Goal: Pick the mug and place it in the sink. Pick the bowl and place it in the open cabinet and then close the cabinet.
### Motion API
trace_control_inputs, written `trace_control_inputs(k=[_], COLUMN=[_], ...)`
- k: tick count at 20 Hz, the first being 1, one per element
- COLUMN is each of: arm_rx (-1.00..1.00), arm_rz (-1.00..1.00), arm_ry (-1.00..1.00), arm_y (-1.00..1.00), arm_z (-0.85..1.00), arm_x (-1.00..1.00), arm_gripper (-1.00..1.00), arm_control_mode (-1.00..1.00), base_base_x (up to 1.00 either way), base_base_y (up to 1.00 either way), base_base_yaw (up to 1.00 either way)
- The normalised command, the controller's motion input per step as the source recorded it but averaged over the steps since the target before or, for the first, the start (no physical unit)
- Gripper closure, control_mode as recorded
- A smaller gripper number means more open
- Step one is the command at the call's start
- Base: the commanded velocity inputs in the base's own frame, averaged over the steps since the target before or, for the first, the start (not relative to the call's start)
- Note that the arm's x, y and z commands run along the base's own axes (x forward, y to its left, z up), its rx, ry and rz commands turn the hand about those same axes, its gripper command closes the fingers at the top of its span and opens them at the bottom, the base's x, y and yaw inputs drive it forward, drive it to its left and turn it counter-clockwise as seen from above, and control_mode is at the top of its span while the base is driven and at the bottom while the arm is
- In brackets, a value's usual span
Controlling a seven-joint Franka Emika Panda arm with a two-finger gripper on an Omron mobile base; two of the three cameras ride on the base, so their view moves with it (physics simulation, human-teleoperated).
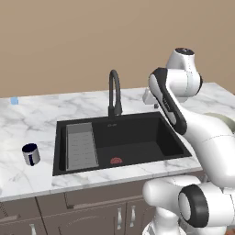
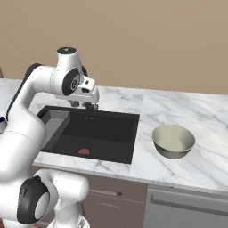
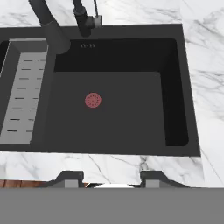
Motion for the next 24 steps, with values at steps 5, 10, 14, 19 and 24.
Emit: trace_control_inputs(k=[5, 10, 14, 19, 24], arm_rx=[-0.01, 0.04, 0.02, -0.01, 0.00], arm_rz=[0.00, 0.00, 0.00, -0.02, -0.02], arm_ry=[-0.06, -0.03, -0.01, -0.04, 0.00], arm_y=[0.18, 0.35, 0.38, 0.58, 0.67], arm_z=[0.00, -0.13, -0.06, -0.03, -0.07], arm_x=[-0.15, -0.35, -0.31, -0.31, -0.24], arm_gripper=[-1.00, -1.00, -1.00, -1.00, -1.00], arm_control_mode=[-1.00, -1.00, -1.00, -1.00, -1.00], base_base_x=[0.00, 0.00, 0.00, 0.00, 0.00], base_base_y=[0.00, 0.00, 0.00, 0.00, 0.00], base_base_yaw=[0.00, 0.00, 0.00, 0.00, 0.00])
